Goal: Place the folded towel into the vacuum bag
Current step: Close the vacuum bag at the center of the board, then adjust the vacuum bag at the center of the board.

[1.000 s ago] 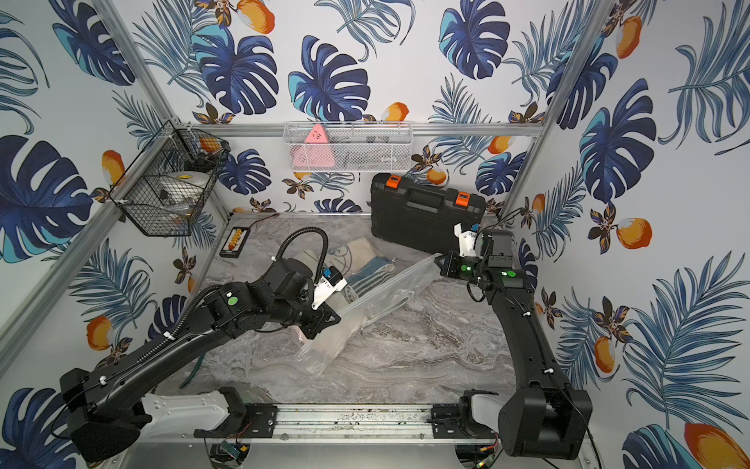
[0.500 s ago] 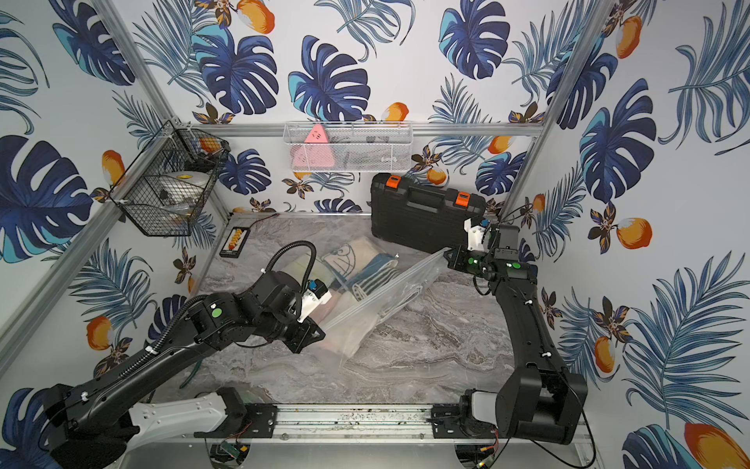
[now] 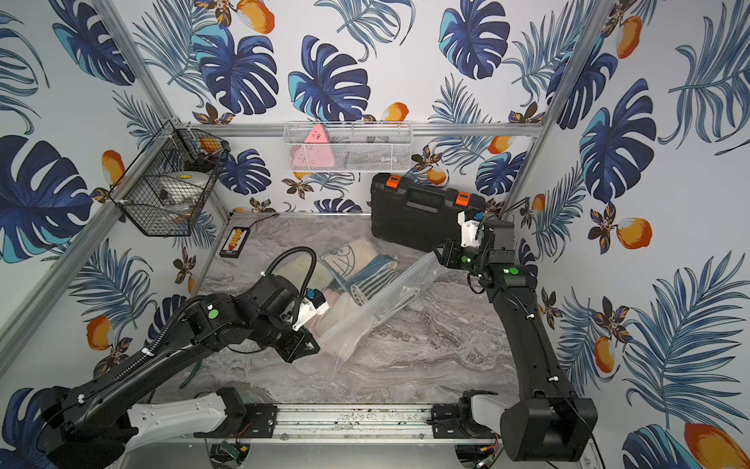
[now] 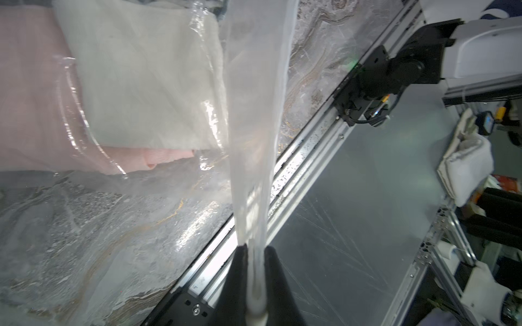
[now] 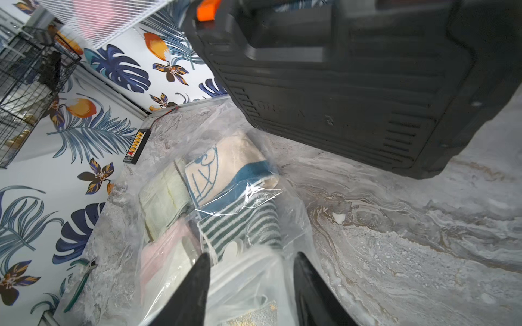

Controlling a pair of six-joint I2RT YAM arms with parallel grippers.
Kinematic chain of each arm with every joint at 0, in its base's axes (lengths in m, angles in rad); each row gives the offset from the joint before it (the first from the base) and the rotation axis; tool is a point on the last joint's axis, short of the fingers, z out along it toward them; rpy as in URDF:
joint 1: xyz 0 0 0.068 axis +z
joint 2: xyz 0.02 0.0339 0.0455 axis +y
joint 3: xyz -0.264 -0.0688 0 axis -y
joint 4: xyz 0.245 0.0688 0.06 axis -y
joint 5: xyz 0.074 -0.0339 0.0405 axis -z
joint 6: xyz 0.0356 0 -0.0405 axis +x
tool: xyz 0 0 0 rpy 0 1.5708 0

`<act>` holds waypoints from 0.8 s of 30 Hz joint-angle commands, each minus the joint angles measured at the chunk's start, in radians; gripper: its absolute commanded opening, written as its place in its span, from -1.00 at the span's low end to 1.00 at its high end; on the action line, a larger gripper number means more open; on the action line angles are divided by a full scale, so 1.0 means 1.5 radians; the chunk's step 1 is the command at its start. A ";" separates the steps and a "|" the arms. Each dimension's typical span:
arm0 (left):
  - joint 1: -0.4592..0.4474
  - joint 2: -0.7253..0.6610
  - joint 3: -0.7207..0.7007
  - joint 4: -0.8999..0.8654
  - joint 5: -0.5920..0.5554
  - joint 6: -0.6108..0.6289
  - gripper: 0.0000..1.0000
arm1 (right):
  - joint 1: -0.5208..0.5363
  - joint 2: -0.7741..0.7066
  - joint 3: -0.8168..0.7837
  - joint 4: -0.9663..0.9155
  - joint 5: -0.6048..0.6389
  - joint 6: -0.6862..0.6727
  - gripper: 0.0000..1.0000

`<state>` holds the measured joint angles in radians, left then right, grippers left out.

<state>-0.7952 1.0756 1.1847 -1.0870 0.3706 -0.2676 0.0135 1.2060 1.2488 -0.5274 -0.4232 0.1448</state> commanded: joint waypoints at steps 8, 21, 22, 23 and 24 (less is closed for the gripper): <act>0.010 0.032 0.049 0.098 0.030 -0.040 -0.10 | 0.272 0.092 0.094 -0.187 0.107 -0.010 -0.19; 0.061 0.152 -0.142 0.286 -0.137 -0.121 -0.10 | 0.505 0.284 -0.179 0.040 0.160 0.220 -0.35; 0.069 0.153 -0.151 0.292 -0.144 -0.127 -0.10 | 0.513 0.305 -0.182 0.063 0.153 0.237 -0.35; 0.076 0.147 -0.157 0.295 -0.157 -0.134 -0.10 | 0.520 0.325 -0.182 0.087 0.145 0.257 -0.35; 0.079 0.139 -0.159 0.293 -0.169 -0.137 -0.10 | 0.526 0.340 -0.183 0.109 0.139 0.277 -0.35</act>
<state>-0.6899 1.2995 0.9569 -0.7082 0.1837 -0.4332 0.7826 1.6745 0.9787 -0.5060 -0.1978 0.4419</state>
